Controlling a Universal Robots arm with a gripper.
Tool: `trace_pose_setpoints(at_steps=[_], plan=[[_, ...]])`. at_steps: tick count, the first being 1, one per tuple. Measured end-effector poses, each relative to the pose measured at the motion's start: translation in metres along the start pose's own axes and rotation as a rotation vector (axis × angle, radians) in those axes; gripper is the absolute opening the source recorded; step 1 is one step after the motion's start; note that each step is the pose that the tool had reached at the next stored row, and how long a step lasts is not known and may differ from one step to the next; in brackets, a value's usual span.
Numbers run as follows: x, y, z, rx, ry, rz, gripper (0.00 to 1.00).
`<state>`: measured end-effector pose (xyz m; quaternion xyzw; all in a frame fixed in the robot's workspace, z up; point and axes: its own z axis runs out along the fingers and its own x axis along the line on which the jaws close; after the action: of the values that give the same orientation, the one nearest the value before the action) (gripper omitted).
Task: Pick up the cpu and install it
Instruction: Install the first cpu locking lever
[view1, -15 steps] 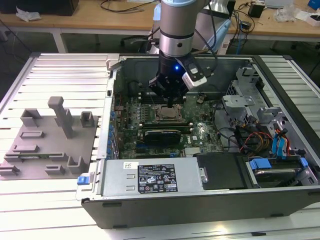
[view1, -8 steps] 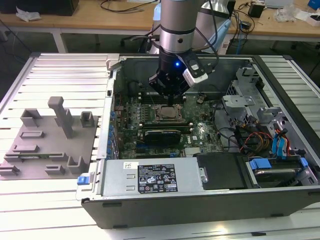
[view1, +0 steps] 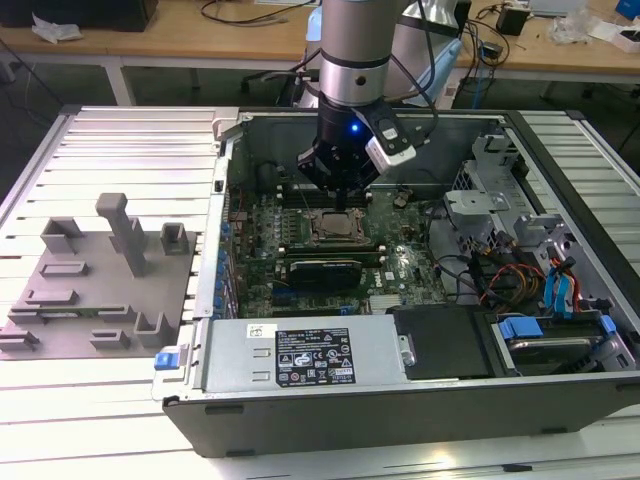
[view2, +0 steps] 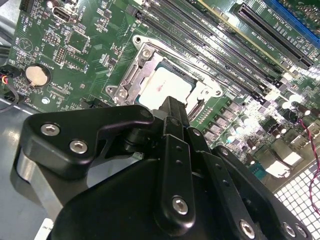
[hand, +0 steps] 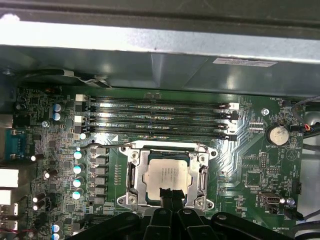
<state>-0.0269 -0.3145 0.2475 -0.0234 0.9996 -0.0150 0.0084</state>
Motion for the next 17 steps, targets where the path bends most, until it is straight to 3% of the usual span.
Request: trace_pose_setpoints(at_steps=[6,12,17], plan=[[0.0,-0.0001,-0.003,0.0001,0.0001,0.0,0.11],[-0.0003,-0.0006,-0.0198,0.0,0.0,0.0,0.11],[-0.0003,-0.0006,-0.0202,-0.0003,0.0,0.0,0.11]])
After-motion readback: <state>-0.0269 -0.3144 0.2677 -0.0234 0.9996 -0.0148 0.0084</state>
